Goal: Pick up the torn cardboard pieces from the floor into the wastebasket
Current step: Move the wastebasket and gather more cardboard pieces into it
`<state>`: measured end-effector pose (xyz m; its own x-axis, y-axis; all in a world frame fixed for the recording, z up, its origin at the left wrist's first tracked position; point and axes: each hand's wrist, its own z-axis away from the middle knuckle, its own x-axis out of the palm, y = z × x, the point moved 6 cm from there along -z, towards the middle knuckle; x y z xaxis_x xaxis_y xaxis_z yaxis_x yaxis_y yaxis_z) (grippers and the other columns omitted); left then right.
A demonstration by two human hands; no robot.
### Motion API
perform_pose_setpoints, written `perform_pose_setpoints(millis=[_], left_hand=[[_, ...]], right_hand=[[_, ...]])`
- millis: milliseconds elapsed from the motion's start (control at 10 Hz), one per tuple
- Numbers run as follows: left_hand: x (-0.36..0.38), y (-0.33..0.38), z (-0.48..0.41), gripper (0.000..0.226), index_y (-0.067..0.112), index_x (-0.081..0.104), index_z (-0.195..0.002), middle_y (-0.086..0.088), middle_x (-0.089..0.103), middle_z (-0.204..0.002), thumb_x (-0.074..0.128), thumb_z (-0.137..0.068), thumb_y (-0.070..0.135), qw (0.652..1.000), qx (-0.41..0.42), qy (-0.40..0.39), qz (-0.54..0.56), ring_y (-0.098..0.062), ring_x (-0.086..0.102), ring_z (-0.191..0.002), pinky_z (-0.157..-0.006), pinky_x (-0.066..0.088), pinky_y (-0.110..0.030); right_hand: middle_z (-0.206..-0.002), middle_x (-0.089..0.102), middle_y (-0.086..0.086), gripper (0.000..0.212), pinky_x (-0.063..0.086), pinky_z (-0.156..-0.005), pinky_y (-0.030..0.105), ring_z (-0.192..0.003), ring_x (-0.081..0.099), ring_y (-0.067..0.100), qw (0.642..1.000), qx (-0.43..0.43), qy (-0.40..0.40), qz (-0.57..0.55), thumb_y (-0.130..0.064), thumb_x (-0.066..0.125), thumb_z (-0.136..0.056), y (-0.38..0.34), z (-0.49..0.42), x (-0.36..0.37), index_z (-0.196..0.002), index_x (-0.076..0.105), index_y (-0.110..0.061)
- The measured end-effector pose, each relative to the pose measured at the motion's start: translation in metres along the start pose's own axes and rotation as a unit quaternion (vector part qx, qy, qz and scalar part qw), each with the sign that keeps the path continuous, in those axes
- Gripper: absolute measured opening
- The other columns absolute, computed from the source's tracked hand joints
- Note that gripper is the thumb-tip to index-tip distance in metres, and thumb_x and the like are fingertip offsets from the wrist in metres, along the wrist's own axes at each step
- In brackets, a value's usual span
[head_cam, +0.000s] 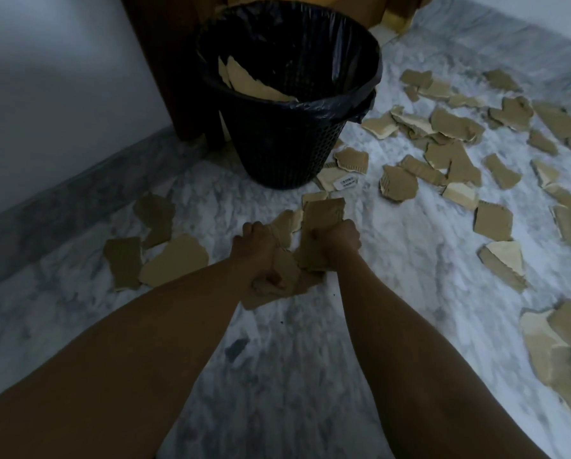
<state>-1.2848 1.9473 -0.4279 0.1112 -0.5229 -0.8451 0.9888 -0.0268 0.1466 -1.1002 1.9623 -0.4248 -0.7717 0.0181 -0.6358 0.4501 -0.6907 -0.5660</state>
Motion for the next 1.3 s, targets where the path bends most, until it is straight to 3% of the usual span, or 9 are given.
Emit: perform_pose_setpoints(millis=[200,400,500,700,800,900,1100,1200,1300], left_hand=[[-0.002,0.001,0.006,0.118,0.008,0.037,-0.143,-0.015,0.027,-0.139,0.082,-0.053,0.068,0.995,-0.033,0.030,-0.094,-0.038,0.021,-0.128,-0.105,0.023,-0.061],[-0.017,0.012,0.026,0.101,0.007,0.043,-0.138,-0.016,0.025,-0.143,0.087,-0.058,0.052,0.990,-0.035,0.090,-0.100,-0.038,0.021,-0.132,-0.111,0.009,-0.066],[-0.032,0.014,0.033,0.079,0.013,0.034,-0.139,-0.019,0.030,-0.142,0.079,-0.076,0.024,0.991,0.002,0.134,0.015,-0.038,0.038,-0.123,-0.103,0.035,-0.056],[-0.025,-0.076,0.040,0.133,0.013,-0.027,-0.149,-0.022,0.020,-0.157,0.083,-0.076,0.024,0.959,-0.111,0.013,0.260,-0.034,0.039,-0.135,-0.108,0.037,-0.036],[-0.017,-0.128,0.057,0.119,-0.003,-0.008,-0.152,-0.025,0.028,-0.154,0.081,-0.079,0.027,0.950,-0.197,0.003,0.242,-0.036,0.040,-0.135,-0.108,0.038,-0.037],[-0.007,-0.149,0.065,0.087,-0.007,0.035,-0.141,-0.023,0.050,-0.137,0.084,-0.074,0.018,0.943,-0.226,-0.002,0.245,-0.035,0.053,-0.123,-0.098,0.045,-0.038],[0.001,-0.142,0.062,0.096,-0.003,0.033,-0.144,-0.023,0.036,-0.149,0.081,-0.075,0.044,0.951,-0.192,-0.020,0.241,-0.035,0.039,-0.135,-0.099,0.045,-0.034],[-0.001,-0.138,0.064,0.099,-0.003,0.022,-0.149,-0.025,0.016,-0.157,0.079,-0.080,0.037,0.952,-0.190,-0.017,0.241,-0.036,0.031,-0.141,-0.099,0.046,-0.034],[-0.005,-0.133,0.067,0.095,-0.006,0.027,-0.145,-0.017,0.048,-0.138,0.082,-0.077,0.032,0.953,-0.177,-0.016,0.244,-0.028,0.056,-0.119,-0.086,0.050,-0.031]], right_hand=[[-0.128,0.062,0.020,0.047,0.052,-0.083,0.036,-0.118,0.062,0.033,0.984,0.018,-0.087,-0.152,-0.018,0.072,-0.086,0.006,-0.016,-0.001,-0.129,0.060,-0.002],[-0.130,0.061,0.016,0.049,0.050,-0.092,0.043,-0.102,0.064,0.029,0.904,0.121,-0.133,-0.388,-0.035,0.065,-0.093,0.028,-0.019,-0.015,-0.130,0.055,-0.003],[-0.135,0.061,0.011,0.071,0.052,-0.099,0.049,-0.117,0.062,0.032,0.907,0.126,-0.135,-0.379,-0.042,0.078,-0.081,0.024,-0.016,-0.012,-0.137,0.054,-0.007],[-0.117,0.070,0.014,0.058,0.061,-0.070,0.048,-0.100,0.070,0.034,0.924,0.066,-0.166,-0.337,-0.025,0.083,-0.079,-0.019,0.023,0.029,-0.128,0.058,-0.009],[-0.131,0.059,0.013,0.103,0.057,-0.086,0.057,-0.112,0.062,0.038,0.954,0.063,-0.144,-0.255,-0.046,0.093,-0.050,-0.024,0.009,0.074,-0.137,0.050,-0.011],[-0.148,0.032,0.009,0.103,0.039,-0.108,0.055,-0.133,0.035,0.040,0.991,0.033,-0.096,-0.083,-0.059,0.079,-0.062,-0.042,0.034,0.086,-0.142,0.043,-0.005],[-0.129,0.063,0.012,0.044,0.050,-0.102,0.046,-0.116,0.061,0.032,0.997,-0.029,-0.070,-0.010,-0.032,0.063,-0.088,-0.054,0.044,0.089,-0.126,0.061,-0.009],[-0.136,0.055,0.017,0.060,0.045,-0.107,0.045,-0.124,0.055,0.035,0.998,-0.014,-0.057,-0.025,-0.030,0.070,-0.088,-0.055,0.051,0.082,-0.136,0.049,0.001],[-0.149,0.039,0.022,0.091,0.042,-0.111,0.044,-0.135,0.044,0.036,0.997,0.007,-0.049,-0.055,-0.028,0.075,-0.085,-0.051,0.053,0.079,-0.151,0.021,0.005]])
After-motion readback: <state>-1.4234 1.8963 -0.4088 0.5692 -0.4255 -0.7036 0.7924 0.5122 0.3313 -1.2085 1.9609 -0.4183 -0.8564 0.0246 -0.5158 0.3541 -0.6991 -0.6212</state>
